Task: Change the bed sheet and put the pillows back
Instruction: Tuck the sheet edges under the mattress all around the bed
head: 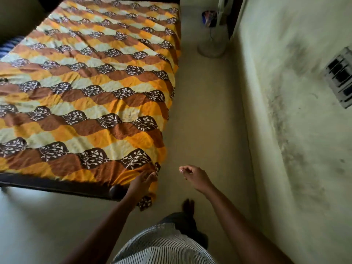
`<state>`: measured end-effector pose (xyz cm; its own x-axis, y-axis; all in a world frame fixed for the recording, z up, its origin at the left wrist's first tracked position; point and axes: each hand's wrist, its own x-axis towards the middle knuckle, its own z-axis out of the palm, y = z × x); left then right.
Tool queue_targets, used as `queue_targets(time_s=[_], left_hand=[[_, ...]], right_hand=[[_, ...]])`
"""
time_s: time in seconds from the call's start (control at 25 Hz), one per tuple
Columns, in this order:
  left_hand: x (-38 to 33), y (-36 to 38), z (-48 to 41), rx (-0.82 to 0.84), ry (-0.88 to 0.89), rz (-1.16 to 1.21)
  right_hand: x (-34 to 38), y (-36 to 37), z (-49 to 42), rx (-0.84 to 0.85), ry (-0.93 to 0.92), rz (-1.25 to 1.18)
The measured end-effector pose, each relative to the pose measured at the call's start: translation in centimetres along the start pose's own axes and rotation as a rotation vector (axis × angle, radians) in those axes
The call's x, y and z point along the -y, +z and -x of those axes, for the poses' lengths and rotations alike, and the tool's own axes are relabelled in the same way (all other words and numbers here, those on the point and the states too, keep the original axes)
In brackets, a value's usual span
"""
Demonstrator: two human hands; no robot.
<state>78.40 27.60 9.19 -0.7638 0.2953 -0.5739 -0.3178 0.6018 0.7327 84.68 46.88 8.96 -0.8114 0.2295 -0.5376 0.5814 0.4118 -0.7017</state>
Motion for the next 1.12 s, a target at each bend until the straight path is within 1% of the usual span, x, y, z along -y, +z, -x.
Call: queue_targets(time_s=[0.08,0.2,0.28,0.36,0.44,0.52,0.6,0.64,0.72,0.8,0.88,0.96,1.04,1.12], left_hand=[[-0.2,1.0,-1.5,-0.084,-0.013,0.037],[-1.2,2.9,-2.8,-0.256,-0.081,0.136],[-2.0,4.9,-2.4,-0.34,-0.15,0.167],[-2.4,6.8,-2.1,-0.395,-0.189,0.19],[-3.0,8.1,-2.7,-0.482,-0.235,0.304],[-4.0,9.9,-3.6,-0.555,-0.302,0.519],[-5.2,12.2,-4.7,-0.611,-0.346,0.795],[-5.8,13.3,-5.6,-0.633,-0.357,0.908],[-6.3,15.4,-7.6,-0.662,-0.379,1.093],[-6.0,17.4,-10.7,-0.69,-0.38,1.287],[-4.2,18.9,-14.4,-0.692,-0.392,1.436],[-0.9,19.9,-18.4,-0.702,-0.377,1.566],[2.8,20.3,-22.2,-0.701,-0.33,1.683],[7.1,20.6,-26.4,-0.706,-0.244,1.75]], right_hand=[[0.5,-1.5,-2.4,0.038,-0.053,0.019],[1.5,-4.0,-6.0,0.138,-0.125,0.076],[1.7,-5.7,-7.4,0.228,-0.19,0.162],[1.9,-6.9,-8.9,0.309,-0.235,0.193],[2.7,-7.5,-10.6,0.376,-0.231,0.157],[3.1,-7.9,-12.3,0.435,-0.228,0.132],[3.0,-8.2,-14.2,0.488,-0.187,0.09],[2.8,-8.5,-15.3,0.514,-0.138,0.043],[2.1,-9.1,-18.0,0.548,-0.021,-0.085],[0.4,-8.5,-22.1,0.574,0.057,-0.164],[-2.0,-6.3,-26.1,0.588,0.131,-0.253],[-4.8,-2.7,-29.6,0.587,0.194,-0.347],[-7.5,0.9,-32.9,0.591,0.24,-0.429],[-10.1,4.8,-36.5,0.612,0.26,-0.531]])
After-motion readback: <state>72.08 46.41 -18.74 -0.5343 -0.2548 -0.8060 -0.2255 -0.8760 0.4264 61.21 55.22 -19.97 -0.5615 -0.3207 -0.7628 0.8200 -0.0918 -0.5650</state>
